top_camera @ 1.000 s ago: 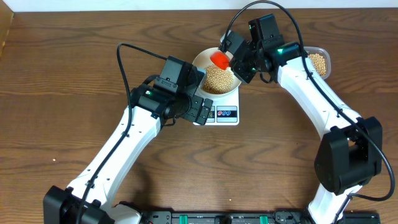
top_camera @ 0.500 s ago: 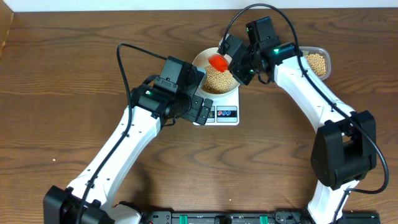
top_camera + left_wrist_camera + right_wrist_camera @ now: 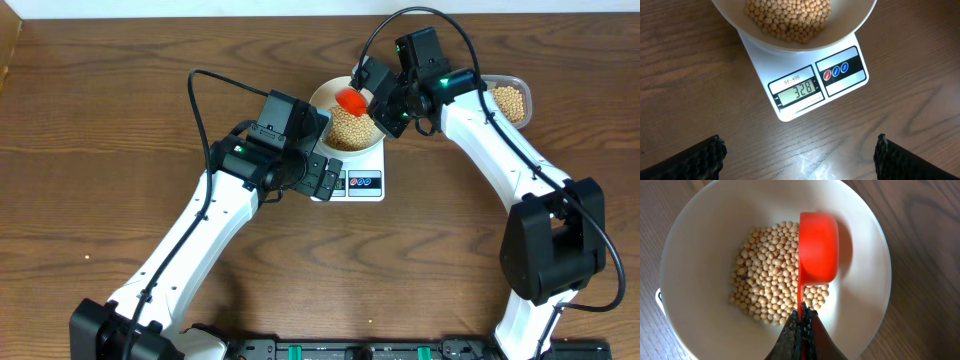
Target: Scoop item into bowl and weigh 50g on scale
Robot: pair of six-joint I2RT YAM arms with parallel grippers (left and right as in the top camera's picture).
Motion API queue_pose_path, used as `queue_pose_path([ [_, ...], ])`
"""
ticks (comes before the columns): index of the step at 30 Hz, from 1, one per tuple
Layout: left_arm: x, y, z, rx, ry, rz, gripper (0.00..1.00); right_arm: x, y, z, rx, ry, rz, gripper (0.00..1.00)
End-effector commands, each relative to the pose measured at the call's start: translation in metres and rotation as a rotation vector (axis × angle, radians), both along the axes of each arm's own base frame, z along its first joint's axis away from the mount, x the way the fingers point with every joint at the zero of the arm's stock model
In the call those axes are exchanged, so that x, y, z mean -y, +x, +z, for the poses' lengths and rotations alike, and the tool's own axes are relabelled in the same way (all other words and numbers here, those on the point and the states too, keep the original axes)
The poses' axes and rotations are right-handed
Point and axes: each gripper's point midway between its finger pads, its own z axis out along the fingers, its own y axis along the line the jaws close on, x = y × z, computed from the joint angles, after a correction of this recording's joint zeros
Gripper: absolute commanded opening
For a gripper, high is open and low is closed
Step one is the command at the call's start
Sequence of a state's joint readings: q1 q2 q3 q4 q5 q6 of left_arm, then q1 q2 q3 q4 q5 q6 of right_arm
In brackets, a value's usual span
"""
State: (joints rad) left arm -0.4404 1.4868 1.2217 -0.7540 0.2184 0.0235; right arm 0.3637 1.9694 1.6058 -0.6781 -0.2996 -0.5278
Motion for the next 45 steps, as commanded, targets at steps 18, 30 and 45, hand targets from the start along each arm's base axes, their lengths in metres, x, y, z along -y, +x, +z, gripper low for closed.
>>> queue_pose_path([
  [18, -0.003, -0.001, -0.007, -0.014, 0.017, 0.004, 0.96, -0.026, -0.020, -0.002, -0.065, 0.091, 0.085, 0.01],
  [30, -0.003, -0.001, -0.007, -0.014, 0.017, 0.004, 0.96, -0.034, -0.026, 0.002, -0.103, 0.150, 0.095, 0.01],
  [45, -0.003, -0.001, -0.007, -0.014, 0.017, 0.004, 0.96, -0.029, -0.025, 0.005, -0.187, 0.214, -0.014, 0.01],
])
